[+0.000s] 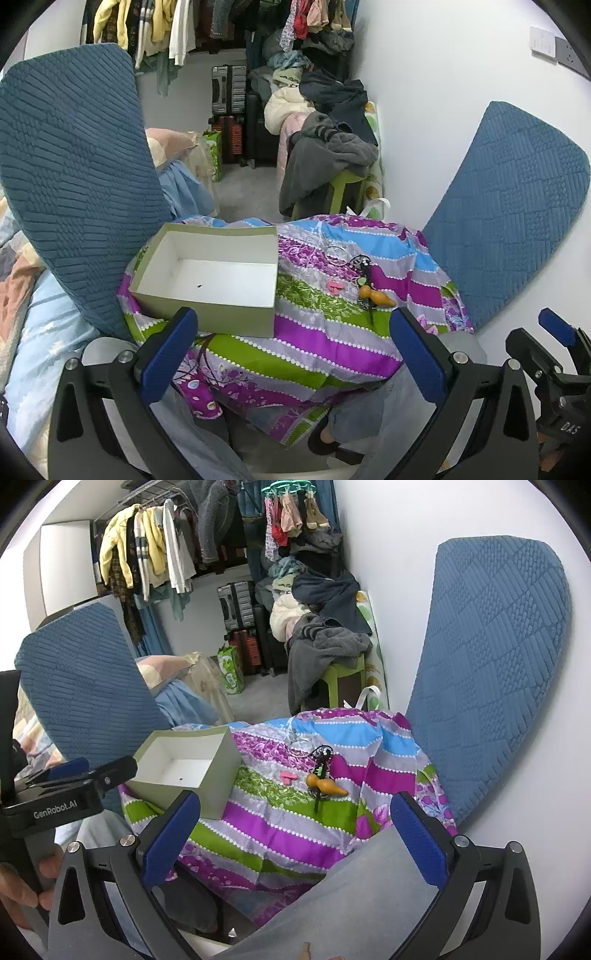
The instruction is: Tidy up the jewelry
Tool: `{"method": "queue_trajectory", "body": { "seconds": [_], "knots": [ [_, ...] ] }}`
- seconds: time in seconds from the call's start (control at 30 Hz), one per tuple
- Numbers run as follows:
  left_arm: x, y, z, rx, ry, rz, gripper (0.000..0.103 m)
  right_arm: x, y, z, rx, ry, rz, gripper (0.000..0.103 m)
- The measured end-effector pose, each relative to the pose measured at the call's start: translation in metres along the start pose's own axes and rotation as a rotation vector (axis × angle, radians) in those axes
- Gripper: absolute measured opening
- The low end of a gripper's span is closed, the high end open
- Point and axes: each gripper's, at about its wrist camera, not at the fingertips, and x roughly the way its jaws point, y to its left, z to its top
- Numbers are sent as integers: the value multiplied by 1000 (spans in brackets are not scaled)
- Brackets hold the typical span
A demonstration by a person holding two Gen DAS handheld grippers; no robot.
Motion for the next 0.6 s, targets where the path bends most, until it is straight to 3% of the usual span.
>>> {"method": "queue_trajectory", "body": {
  "seconds": [0.33, 0.47, 0.6],
  "knots": [
    [3, 4, -3, -9, 10, 9, 103, 6, -4, -6, 30, 24, -9, 103],
    [3, 2, -4, -4, 7, 14, 103, 8, -3, -9, 39, 33, 25, 102],
    [5, -1, -4, -3, 5, 20, 103, 12, -6, -13, 51, 45, 18, 88]
  ]
}}
